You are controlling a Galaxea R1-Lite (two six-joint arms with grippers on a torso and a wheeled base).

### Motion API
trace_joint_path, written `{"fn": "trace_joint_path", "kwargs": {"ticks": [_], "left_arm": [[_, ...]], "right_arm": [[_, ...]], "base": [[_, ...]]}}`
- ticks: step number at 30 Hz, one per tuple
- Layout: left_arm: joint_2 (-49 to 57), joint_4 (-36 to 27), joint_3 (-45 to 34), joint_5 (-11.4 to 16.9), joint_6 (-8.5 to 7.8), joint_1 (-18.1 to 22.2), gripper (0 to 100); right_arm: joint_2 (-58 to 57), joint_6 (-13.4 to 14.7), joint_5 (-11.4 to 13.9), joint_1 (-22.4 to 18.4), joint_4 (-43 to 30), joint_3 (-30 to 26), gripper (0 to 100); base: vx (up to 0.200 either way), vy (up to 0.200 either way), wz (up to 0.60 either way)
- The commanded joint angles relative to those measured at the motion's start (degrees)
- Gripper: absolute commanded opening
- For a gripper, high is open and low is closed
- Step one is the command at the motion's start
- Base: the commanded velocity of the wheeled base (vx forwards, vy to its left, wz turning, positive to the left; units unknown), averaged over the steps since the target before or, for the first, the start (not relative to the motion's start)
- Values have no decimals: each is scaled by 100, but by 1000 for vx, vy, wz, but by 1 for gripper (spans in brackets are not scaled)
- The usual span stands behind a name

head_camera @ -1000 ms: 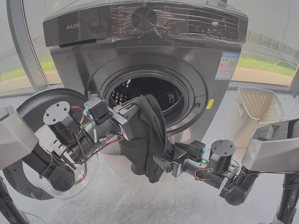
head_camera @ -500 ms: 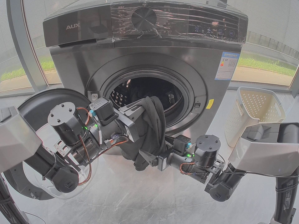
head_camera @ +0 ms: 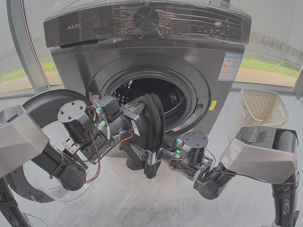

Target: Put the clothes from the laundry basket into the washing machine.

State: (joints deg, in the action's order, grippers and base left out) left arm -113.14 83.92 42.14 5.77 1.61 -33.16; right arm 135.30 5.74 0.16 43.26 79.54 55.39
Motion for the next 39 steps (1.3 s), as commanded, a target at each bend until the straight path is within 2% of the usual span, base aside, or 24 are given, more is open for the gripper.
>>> {"fn": "trace_joint_path", "kwargs": {"ticks": [1, 5, 6, 9, 13, 18, 23, 25, 28, 29, 33, 34, 36, 39], "left_arm": [[20, -148, 207, -128, 32, -15, 0], [64, -350, 382, -383, 68, -42, 0], [64, -376, 418, -427, 68, -33, 0], [73, -420, 435, -454, 76, -42, 0], [73, -473, 479, -533, 191, -77, 0], [11, -499, 479, -541, 191, -42, 0], [-50, -693, 505, -533, 191, -6, 0], [-147, -825, 602, -541, 191, 20, 0], [-287, -886, 655, -541, 208, 55, 0], [-331, -904, 655, -541, 208, 81, 100], [-419, -948, 585, -541, 287, 108, 100], [-411, -983, 470, -541, 393, 169, 100], [-367, -1080, 242, -524, 454, 240, 100], [-349, -1115, -57, -462, 463, 389, 100]], "right_arm": [[295, -3, -60, 33, 0, 270, 100], [471, -3, -148, 59, 0, 464, 100], [497, -12, -192, 68, 0, 516, 0], [532, -12, -200, 68, 9, 560, 0], [550, -3, -200, 77, 52, 569, 0], [462, -3, -200, 86, 123, 464, 0], [189, -3, -200, 218, 299, 24, 0], [-162, 23, -192, 384, 360, -468, 0], [-496, 23, -192, 499, 474, -855, 0], [-610, 23, -200, 516, 474, -943, 0], [-918, 15, -200, 420, 439, -1154, 0], [-1041, -3, -200, 376, 448, -1215, 0], [-1147, -3, -200, 244, 474, -1250, 0], [-1234, -12, -200, 77, 527, -1277, 0]], "base": [[0, 0, 0], [0, 0, 0], [0, 0, 0], [0, 0, 0], [0, 0, 0], [0, 0, 0], [0, 0, 0], [0, 0, 0], [0, 0, 0], [0, 0, 0], [0, 0, 0], [0, 0, 0], [0, 0, 0], [0, 0, 0]]}}
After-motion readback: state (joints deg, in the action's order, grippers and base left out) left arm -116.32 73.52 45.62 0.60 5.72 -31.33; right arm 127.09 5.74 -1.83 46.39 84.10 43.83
